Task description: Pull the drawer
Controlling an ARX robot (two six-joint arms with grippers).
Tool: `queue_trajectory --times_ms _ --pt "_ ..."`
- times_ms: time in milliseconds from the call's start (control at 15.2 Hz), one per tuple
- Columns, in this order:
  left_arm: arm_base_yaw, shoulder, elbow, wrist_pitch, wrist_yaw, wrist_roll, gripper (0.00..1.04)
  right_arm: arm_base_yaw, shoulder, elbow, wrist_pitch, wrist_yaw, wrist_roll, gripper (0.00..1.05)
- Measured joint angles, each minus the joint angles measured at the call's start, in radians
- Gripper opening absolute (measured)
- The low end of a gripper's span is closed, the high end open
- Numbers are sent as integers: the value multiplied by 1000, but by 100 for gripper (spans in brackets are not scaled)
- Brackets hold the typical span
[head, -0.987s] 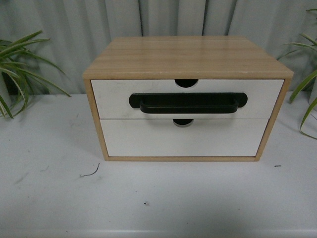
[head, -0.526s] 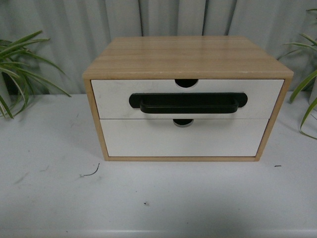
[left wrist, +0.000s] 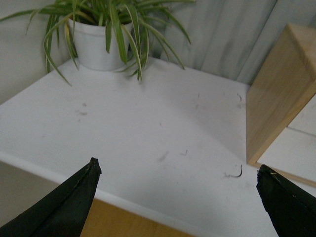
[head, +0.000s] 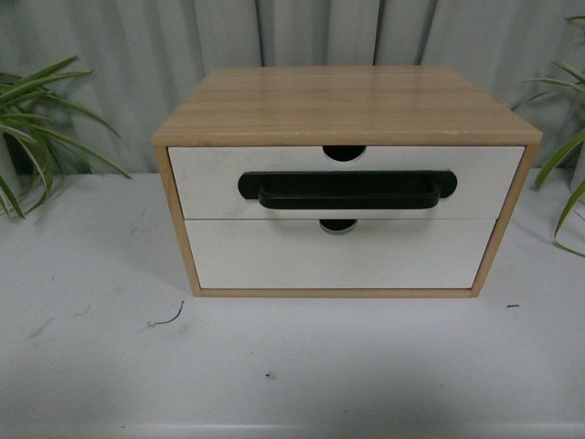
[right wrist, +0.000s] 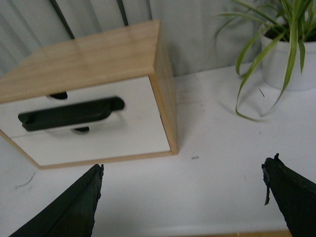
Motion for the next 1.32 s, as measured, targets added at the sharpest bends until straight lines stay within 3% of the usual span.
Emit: queue_trajectory --times_ms 132,263,395,526,724,921,1118,1316 --pt "63 188 30 204 81 -19 98 24 288 91 241 16 -16 98" --pt "90 369 76 370 141 -16 98 55 516 203 389 25 -58 98" --pt "97 629 204 568 199 -2 98 101 753 375 446 52 -135 98" --pt "58 933 406 621 249 23 98 171 996 619 382 52 -264 98" --pt "15 1181 654 529 360 126 98 230 1091 822 305 24 -471 98" --pt "-80 1192 798 348 551 357 98 240 1096 871 224 -95 -773 98" --pt "-179 1183 858 57 715 671 98 211 1096 869 48 -275 -1149 98" --pt "-243 1219 958 -214 721 961 98 168 1096 883 -114 -340 -1488 98"
